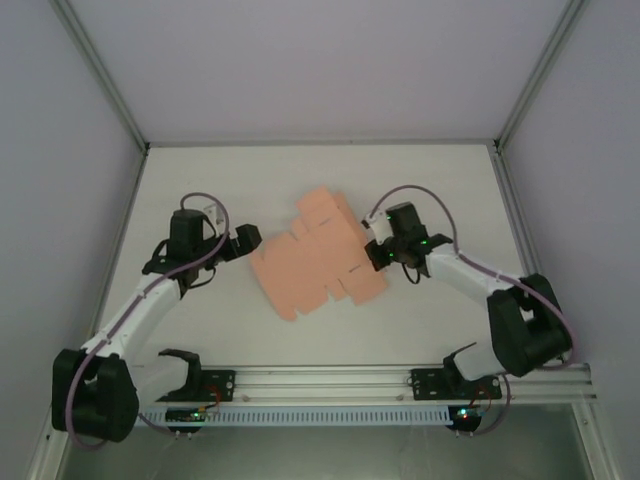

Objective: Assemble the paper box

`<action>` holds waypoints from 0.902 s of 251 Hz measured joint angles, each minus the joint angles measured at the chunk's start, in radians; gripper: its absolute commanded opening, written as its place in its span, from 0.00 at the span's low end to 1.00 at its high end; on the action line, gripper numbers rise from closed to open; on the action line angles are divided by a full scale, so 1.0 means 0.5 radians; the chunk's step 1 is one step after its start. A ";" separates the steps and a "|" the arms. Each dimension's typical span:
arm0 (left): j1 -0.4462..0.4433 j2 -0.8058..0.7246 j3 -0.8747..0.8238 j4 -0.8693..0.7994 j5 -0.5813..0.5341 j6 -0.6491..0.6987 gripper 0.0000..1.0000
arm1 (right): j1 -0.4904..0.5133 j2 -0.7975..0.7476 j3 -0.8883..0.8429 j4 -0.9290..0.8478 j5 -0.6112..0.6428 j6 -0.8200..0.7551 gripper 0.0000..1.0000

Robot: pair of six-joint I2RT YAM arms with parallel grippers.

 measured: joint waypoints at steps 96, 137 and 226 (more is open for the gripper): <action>-0.182 0.615 0.605 0.176 0.417 -0.057 1.00 | 0.461 0.205 -0.150 0.857 0.954 -0.905 0.00; -0.262 0.816 0.945 0.106 0.423 0.034 1.00 | 0.566 0.237 -0.163 1.010 1.079 -1.137 0.00; -0.333 1.066 1.027 -0.025 0.501 0.191 0.74 | 0.580 0.236 -0.157 1.020 1.158 -1.192 0.00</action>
